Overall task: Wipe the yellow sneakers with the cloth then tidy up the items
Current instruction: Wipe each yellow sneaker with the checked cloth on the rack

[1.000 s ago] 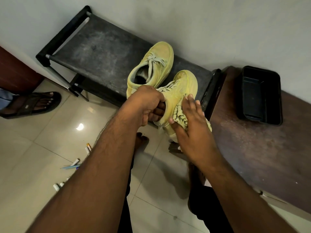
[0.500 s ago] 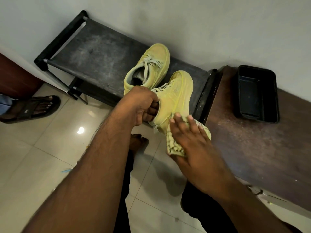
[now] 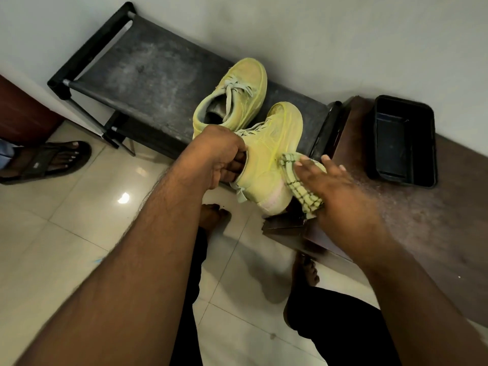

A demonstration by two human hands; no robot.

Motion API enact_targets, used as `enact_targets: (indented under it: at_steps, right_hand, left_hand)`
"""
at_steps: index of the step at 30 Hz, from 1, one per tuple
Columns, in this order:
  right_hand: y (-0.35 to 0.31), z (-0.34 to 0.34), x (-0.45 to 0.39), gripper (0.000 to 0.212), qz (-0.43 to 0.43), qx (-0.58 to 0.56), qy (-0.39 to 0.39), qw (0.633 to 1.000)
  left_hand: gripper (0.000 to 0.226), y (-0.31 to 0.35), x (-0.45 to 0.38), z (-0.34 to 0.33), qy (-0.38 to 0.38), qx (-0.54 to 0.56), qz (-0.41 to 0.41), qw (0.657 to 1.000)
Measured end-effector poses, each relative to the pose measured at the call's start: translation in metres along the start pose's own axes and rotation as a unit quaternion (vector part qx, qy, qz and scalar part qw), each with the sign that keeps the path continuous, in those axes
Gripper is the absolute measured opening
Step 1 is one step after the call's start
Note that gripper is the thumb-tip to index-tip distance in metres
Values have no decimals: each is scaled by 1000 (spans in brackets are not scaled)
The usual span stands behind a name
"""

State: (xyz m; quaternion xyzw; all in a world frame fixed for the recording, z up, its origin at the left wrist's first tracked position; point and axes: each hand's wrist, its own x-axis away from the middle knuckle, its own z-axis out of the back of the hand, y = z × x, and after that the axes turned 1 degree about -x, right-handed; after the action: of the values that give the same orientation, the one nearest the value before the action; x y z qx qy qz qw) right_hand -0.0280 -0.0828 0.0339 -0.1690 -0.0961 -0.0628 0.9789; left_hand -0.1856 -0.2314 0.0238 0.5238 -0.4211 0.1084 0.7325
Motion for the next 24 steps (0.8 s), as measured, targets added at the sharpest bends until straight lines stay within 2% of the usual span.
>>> enact_targets:
  at_steps: [2, 5, 6, 9, 10, 12, 14, 18, 19, 22, 24]
  right_hand:
    - [-1, 2, -3, 91, 40, -20, 18, 999]
    - [-10, -4, 2, 72, 199, 14, 4, 980]
    - [-7, -5, 1, 70, 204, 36, 9, 978]
    - [5, 0, -7, 85, 118, 82, 41, 989]
    - [5, 2, -7, 87, 119, 98, 36, 987]
    - [5, 4, -5, 76, 203, 117, 18, 972]
    - [10, 4, -3, 66, 273, 124, 6, 954]
    - [23, 0, -5, 82, 201, 56, -18, 978]
    - [17, -2, -3, 76, 200, 28, -25, 979]
    - [7, -4, 1, 37, 237, -7, -14, 971]
    - [15, -5, -2, 45, 241, -21, -3, 970]
  left_hand:
    - [9, 0, -1, 0, 11, -12, -2, 1000]
    - [11, 0, -4, 1, 19, -16, -5, 1000]
    - [11, -1, -5, 2, 15, -13, -6, 1000]
    - [8, -2, -6, 0, 14, -10, -12, 1000]
    - [8, -2, -8, 0, 18, -14, -13, 1000]
    - [6, -4, -12, -1, 37, -29, -22, 999]
    - [15, -6, -17, 0, 74, -63, -39, 994]
    - [20, -6, -18, -2, 119, -105, -65, 985]
    - [20, -6, -19, -1, 122, -108, -65, 985]
    - [21, -8, -20, 0, 119, -104, -61, 986]
    - [21, -8, -23, -1, 119, -107, -64, 985]
